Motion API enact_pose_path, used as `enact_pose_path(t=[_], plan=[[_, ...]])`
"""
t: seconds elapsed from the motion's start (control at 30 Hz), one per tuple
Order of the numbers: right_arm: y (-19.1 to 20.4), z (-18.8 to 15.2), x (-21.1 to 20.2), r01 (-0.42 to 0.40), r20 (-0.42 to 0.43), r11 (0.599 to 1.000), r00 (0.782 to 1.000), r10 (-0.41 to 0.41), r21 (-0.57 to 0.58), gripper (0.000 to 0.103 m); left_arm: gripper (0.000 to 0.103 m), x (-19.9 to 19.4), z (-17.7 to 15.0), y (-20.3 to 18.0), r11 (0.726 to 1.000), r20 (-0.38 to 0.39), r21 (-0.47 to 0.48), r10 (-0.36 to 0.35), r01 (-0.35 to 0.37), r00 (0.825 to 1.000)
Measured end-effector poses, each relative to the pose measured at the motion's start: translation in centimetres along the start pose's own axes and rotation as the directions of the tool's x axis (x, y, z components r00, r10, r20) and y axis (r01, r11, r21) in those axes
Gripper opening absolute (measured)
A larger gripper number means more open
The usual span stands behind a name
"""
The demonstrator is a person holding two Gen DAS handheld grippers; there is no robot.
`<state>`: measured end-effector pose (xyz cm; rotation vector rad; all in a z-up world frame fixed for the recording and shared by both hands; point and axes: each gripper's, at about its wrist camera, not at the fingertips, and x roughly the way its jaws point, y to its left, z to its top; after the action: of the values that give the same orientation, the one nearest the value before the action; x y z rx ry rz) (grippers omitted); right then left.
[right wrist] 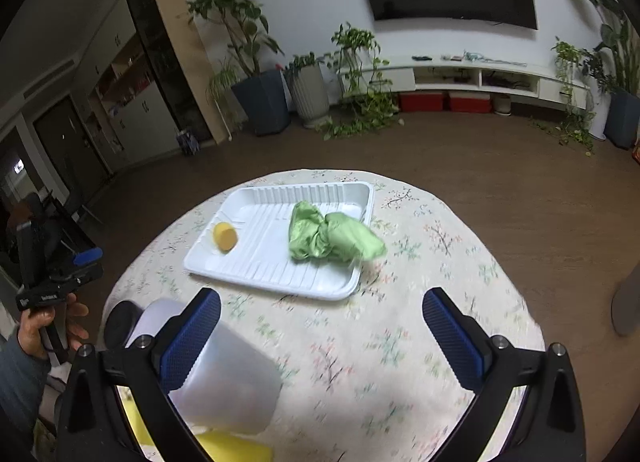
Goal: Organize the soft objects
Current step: 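Move both tools back toward the remaining objects on the table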
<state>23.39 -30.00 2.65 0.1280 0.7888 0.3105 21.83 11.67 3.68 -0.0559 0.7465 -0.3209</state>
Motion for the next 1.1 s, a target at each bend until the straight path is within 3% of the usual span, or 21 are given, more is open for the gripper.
enact_pose_path(t=[0.47, 1.1], plan=[[1.7, -6.1, -4.8, 0.063, 0.074, 0.998, 0.995, -0.064, 0.011, 0.103, 0.103, -4.3, -5.4, -1.3, 0.997, 0.078, -0.025, 0.068, -0.067, 0.995], [8.4, -15.5, -5.7, 0.062, -0.013, 0.995, 0.998, -0.063, -0.078, 0.103, 0.103, -8.3, -14.4, -7.1, 0.992, 0.003, 0.011, 0.128, -0.128, 0.992]])
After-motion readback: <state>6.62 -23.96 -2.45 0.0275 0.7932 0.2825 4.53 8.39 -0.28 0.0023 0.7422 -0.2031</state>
